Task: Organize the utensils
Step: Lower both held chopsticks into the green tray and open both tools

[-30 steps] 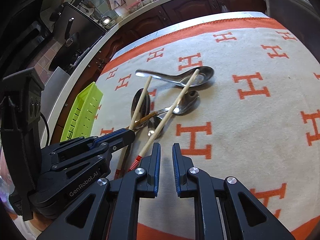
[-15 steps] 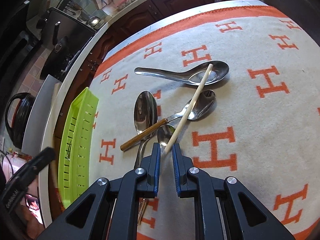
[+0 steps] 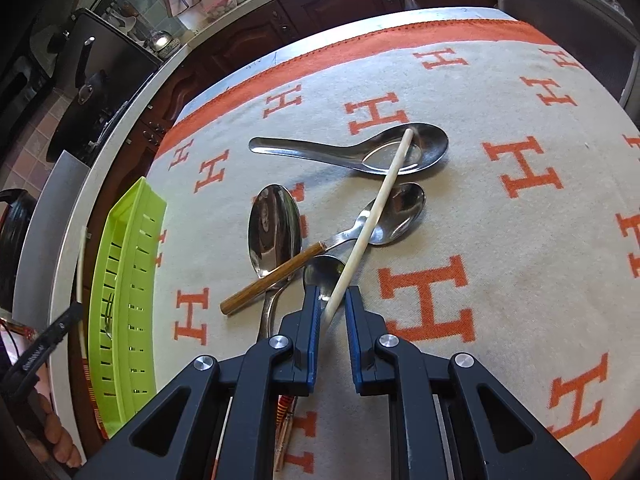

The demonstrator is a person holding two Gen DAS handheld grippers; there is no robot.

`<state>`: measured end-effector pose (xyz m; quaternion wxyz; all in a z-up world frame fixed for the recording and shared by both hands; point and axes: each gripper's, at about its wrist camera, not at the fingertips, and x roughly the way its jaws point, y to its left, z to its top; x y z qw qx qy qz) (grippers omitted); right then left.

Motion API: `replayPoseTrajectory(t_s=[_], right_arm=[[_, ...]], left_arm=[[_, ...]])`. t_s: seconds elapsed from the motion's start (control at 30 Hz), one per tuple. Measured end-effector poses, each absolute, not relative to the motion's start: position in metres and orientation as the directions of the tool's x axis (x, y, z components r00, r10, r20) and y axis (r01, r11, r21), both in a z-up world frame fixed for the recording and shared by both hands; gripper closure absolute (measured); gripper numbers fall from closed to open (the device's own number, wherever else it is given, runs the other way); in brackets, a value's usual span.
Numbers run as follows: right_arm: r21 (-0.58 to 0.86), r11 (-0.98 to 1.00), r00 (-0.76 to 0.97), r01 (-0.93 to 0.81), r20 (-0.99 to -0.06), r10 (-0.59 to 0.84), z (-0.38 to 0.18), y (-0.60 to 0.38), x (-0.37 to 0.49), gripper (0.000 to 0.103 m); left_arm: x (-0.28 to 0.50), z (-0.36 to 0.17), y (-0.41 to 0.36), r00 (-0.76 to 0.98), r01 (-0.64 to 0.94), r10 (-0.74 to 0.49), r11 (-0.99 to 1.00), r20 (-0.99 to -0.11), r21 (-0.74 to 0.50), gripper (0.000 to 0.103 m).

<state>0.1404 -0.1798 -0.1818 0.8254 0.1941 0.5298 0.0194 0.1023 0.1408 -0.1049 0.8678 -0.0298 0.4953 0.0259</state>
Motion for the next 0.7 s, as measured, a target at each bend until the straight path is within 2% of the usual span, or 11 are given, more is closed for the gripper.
replayPoseTrajectory(t_s=[0.07, 0.17, 0.33, 0.63, 0.7], right_arm=[[0.338, 0.923, 0.440, 0.183, -0.868, 0.231, -0.182, -0.180, 0.138, 0.093], [0.344, 0.918, 0.447, 0.195, -0.865, 0.229, -0.181, -0.185, 0.135, 0.097], [0.341, 0.920, 0.480, 0.194, -0.851, 0.214, -0.169, -0.188, 0.124, 0.098], [0.371, 0.913, 0.521, 0.172, -0.820, 0.235, -0.132, -0.181, 0.097, 0.098], [0.383, 0.912, 0.527, 0.145, -0.810, 0.257, -0.121, -0.171, 0.093, 0.098]], left_arm=[[0.105, -0.111, 0.145, 0.511, -0.073, 0.016, 0.997, -0.860, -0.025, 0.099], [0.105, -0.113, 0.152, 0.518, -0.089, 0.021, 0.996, -0.855, -0.029, 0.086], [0.097, -0.102, 0.170, 0.569, -0.132, 0.013, 0.988, -0.822, -0.075, 0.048], [0.068, -0.086, 0.173, 0.593, -0.128, 0.067, 0.992, -0.802, -0.012, 0.025], [0.062, -0.085, 0.174, 0.595, -0.141, 0.081, 0.990, -0.799, -0.004, 0.024]])
